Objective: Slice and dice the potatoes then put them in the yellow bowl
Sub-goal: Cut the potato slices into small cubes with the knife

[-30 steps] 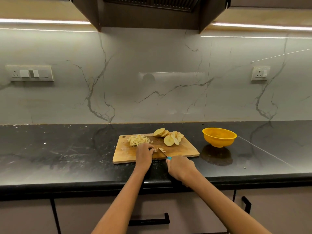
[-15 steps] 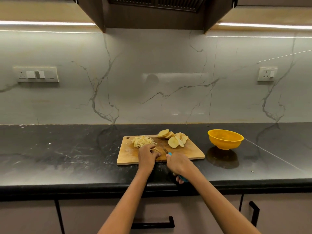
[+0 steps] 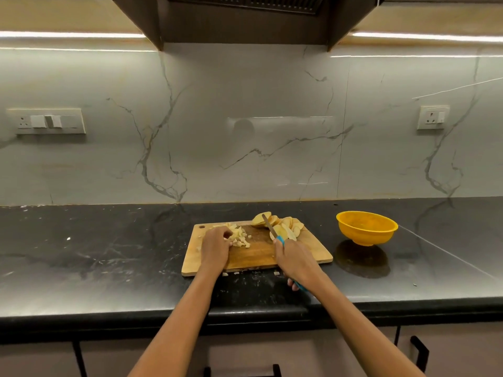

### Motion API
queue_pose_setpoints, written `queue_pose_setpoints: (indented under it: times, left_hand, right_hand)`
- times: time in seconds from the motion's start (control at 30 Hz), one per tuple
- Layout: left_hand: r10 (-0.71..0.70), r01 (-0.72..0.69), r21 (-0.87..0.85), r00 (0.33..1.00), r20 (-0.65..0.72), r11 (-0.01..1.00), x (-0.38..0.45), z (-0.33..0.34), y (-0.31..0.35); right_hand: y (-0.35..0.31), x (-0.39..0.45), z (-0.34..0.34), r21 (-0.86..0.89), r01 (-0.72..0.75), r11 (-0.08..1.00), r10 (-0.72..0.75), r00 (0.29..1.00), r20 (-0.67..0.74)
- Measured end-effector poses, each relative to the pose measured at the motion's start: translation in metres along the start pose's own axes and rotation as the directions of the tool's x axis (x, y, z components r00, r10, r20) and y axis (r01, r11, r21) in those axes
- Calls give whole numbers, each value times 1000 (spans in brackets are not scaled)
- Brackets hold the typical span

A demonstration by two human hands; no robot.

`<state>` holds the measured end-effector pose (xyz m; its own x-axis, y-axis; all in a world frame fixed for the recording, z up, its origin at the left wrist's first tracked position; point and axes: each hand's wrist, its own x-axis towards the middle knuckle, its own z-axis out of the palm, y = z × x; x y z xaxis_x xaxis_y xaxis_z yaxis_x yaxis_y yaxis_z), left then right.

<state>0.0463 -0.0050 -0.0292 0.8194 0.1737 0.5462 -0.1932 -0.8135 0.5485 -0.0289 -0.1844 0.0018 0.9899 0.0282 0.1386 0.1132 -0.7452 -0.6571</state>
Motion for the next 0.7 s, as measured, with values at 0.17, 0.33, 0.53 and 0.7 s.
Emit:
queue_pose_setpoints:
  times: [0.17, 0.33, 0.53, 0.7]
  left_hand:
    - [170, -175, 10, 968, 184, 984, 4, -1, 0]
    - [154, -187, 160, 968, 199, 969, 14, 3, 1]
    - [220, -223, 91, 974, 46, 970, 21, -2, -7]
    - [302, -306, -8, 936, 181, 952, 20, 4, 2]
  right_hand:
    - [5, 24, 13, 24, 162, 987, -157, 978, -140]
    - [7, 54, 27, 32, 285, 958, -264, 922, -284]
    - [11, 81, 23, 48, 521, 852, -423, 740, -523]
    - [19, 111, 19, 137, 505, 852, -310, 698, -646]
